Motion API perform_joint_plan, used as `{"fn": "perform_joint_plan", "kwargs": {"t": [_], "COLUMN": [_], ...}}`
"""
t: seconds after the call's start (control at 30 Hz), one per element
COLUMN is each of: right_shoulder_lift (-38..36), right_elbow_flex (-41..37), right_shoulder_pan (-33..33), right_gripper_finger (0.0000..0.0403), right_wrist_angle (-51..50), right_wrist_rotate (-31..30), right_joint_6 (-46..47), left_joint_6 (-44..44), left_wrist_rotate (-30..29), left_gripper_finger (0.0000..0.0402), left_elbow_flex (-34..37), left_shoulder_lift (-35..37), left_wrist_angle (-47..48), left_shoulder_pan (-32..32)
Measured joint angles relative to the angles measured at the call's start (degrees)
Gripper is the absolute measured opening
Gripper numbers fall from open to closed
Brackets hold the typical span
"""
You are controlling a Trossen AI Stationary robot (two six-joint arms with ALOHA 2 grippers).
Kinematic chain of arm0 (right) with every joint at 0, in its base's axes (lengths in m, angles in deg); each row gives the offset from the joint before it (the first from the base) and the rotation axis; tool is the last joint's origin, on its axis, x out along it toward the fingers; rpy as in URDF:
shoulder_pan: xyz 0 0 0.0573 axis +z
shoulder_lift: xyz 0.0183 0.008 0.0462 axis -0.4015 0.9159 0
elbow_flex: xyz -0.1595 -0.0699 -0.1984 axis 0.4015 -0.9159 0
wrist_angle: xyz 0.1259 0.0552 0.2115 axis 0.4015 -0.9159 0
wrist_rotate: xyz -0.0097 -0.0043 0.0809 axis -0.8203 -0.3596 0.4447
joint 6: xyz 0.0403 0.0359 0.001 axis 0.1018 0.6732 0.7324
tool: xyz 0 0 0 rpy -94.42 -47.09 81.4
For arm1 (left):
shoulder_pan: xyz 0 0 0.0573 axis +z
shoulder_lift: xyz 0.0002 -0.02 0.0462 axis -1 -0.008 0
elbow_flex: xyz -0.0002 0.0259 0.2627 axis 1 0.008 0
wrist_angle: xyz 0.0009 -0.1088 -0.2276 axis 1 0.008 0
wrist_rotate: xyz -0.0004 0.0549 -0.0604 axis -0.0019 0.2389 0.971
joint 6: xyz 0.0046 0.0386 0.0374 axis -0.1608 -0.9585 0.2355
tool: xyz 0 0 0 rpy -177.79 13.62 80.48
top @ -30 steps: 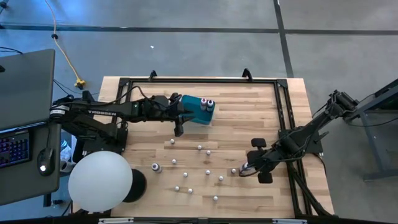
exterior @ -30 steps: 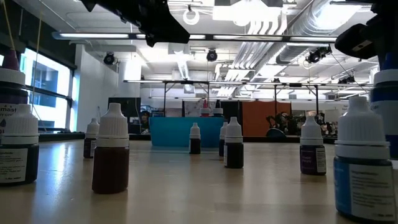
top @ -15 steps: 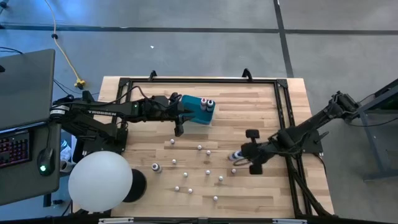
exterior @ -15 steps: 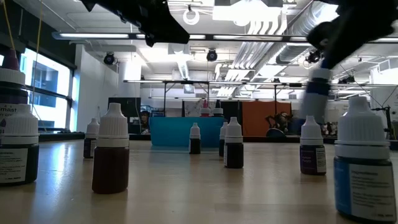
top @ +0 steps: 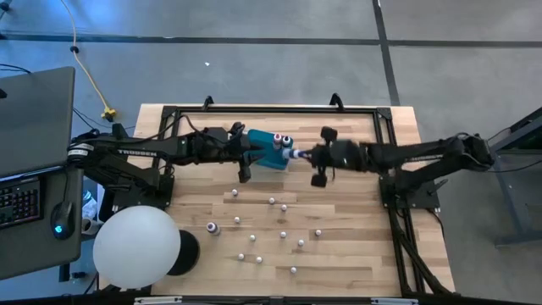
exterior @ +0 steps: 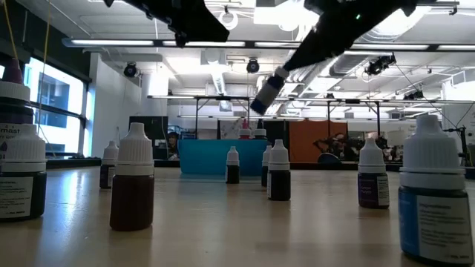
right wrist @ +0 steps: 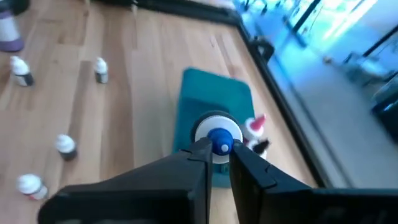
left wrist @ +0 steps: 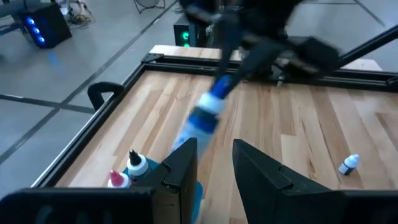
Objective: Pick & Place food coloring
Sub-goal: Put the blue food coloring bottle into the blue bin
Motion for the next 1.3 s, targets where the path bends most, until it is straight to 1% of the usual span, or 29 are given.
{"fn": "perform_joint_plan", "kwargs": {"t": [0.13,0.23,0.33,0.6,0.73,0.83,1.03,1.23,1.3], "right_shoulder_lift": [3.82,7.84,12.08,23.99,28.78,30.58,30.56,30.29,29.70], "right_elbow_flex": [0.00,0.52,3.97,18.60,23.75,25.31,25.65,25.62,25.47], "right_shoulder_pan": [-6.49,-8.91,-10.01,-12.45,-12.93,-12.97,-12.95,-12.79,-12.48], "right_gripper_finger": [0.0030,0.0032,0.0029,0.0036,0.0035,0.0042,0.0082,0.0106,0.0109], "right_wrist_angle": [0.83,1.63,-1.66,-18.09,-21.88,-22.20,-23.08,-23.22,-23.81], "right_wrist_rotate": [7.93,11.30,10.84,9.77,9.13,8.94,8.64,3.41,2.98], "right_joint_6": [-0.43,-2.28,-3.81,-2.99,-2.88,-2.87,-2.87,-3.16,-3.69], "left_joint_6": [0.01,-0.01,-0.01,0.01,0.01,0.01,0.03,0.03,0.03], "left_wrist_rotate": [-0.04,-1.30,-2.82,-3.13,-3.13,-3.13,-3.10,-3.10,-3.10], "left_gripper_finger": [0.0101,0.0101,0.0101,0.0101,0.0101,0.0101,0.0101,0.0101,0.0101], "left_elbow_flex": [-0.63,-0.92,-0.93,-0.93,-0.93,-0.93,-0.93,-0.93,-0.93], "left_shoulder_lift": [0.00,0.02,0.02,0.02,0.02,0.02,0.04,0.04,0.04], "left_wrist_angle": [-0.04,-0.10,0.33,2.18,3.74,4.61,6.54,6.81,6.81], "left_shoulder_pan": [0.00,0.00,0.00,0.00,0.00,0.00,0.00,0.00,0.00]}}
